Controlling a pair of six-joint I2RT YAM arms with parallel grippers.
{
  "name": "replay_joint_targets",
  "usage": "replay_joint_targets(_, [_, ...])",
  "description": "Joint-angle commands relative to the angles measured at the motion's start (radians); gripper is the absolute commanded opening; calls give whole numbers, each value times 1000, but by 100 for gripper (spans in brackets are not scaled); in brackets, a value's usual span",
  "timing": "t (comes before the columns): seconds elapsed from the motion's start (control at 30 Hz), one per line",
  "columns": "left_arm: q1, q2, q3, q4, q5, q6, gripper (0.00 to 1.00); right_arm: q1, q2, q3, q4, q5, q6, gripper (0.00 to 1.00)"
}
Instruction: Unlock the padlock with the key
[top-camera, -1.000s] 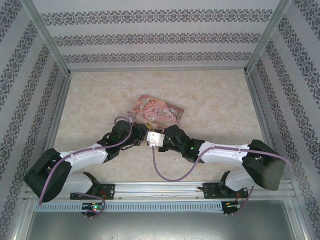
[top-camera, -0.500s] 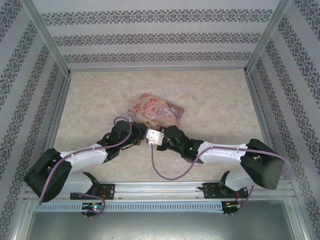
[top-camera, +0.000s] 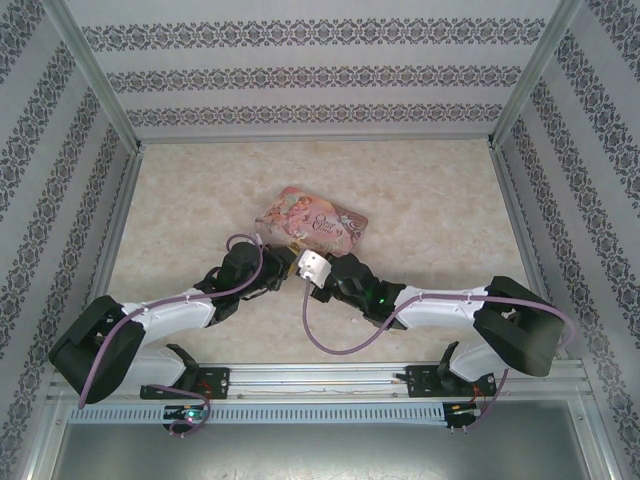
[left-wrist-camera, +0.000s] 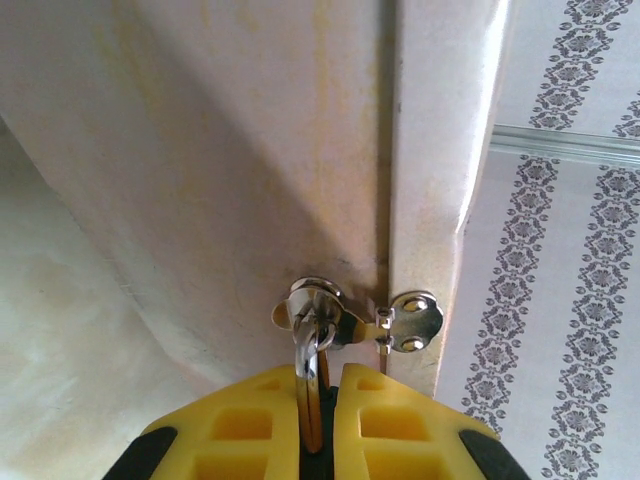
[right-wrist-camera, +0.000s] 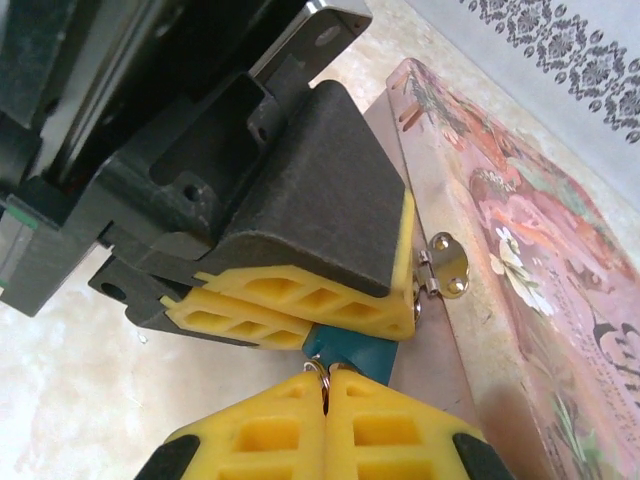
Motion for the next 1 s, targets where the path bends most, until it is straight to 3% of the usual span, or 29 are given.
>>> replay_joint_targets(0.0, [-25,4,-3,84,34,-6,9,7,22,-14,113,-14,124,0])
replay_joint_targets(0.27, [-38,47,-4,105,27,-5,9,4,62,-60,197,-42,288,0])
replay_joint_targets(0.5, [-39,121,-9,190,36,-22,10,4,100,-65,246,-61,321,0])
replay_joint_targets(0.77, [-39,143,-10,198,9,-27,27,-2,126,-85,273,-62,334,0])
replay_joint_targets(0.97, [-39,104,-56,166,-56,-28,33,-18,138,-118,298,-66,357,0])
